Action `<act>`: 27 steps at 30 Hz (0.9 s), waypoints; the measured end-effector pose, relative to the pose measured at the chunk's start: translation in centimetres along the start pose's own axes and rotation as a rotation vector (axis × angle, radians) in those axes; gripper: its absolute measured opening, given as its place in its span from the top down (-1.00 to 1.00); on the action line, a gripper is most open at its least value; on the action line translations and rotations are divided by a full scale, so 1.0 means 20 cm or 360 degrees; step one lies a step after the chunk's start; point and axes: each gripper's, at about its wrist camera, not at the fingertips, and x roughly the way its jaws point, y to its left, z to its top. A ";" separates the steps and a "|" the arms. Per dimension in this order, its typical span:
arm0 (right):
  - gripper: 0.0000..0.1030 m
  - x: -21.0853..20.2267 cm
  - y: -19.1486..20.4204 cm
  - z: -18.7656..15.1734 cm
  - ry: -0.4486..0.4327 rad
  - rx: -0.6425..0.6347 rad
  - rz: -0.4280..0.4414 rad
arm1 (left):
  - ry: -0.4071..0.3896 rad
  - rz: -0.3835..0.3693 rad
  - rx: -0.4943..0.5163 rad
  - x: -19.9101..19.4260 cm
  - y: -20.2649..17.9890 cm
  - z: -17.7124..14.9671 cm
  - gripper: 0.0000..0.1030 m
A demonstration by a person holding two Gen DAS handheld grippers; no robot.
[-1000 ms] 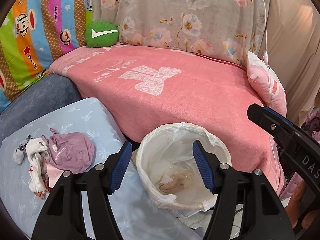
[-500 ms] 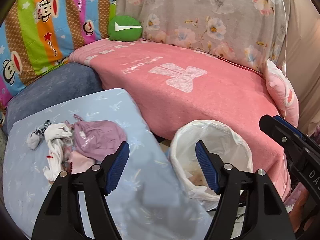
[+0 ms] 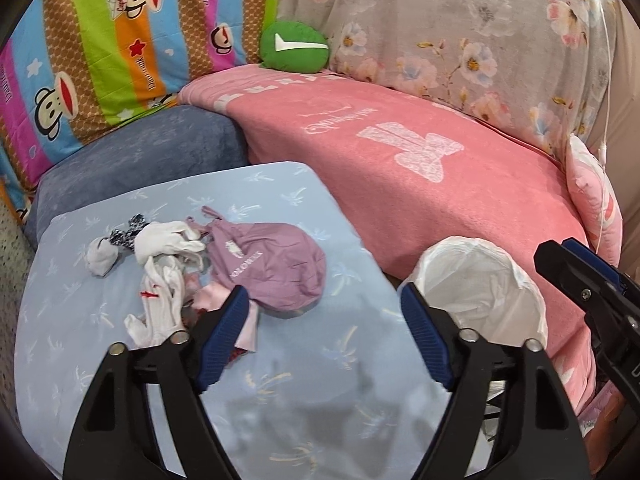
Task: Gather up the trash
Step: 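Move both open grippers back over the remaining pile, then grasp the white sock with the left gripper while the right grasps the pink cloth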
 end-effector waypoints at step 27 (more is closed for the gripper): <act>0.05 0.57 0.59 -0.21 0.0309 -0.0137 0.0180 | 0.0232 0.0134 -0.0344 0.32 0.72 -0.19 -0.57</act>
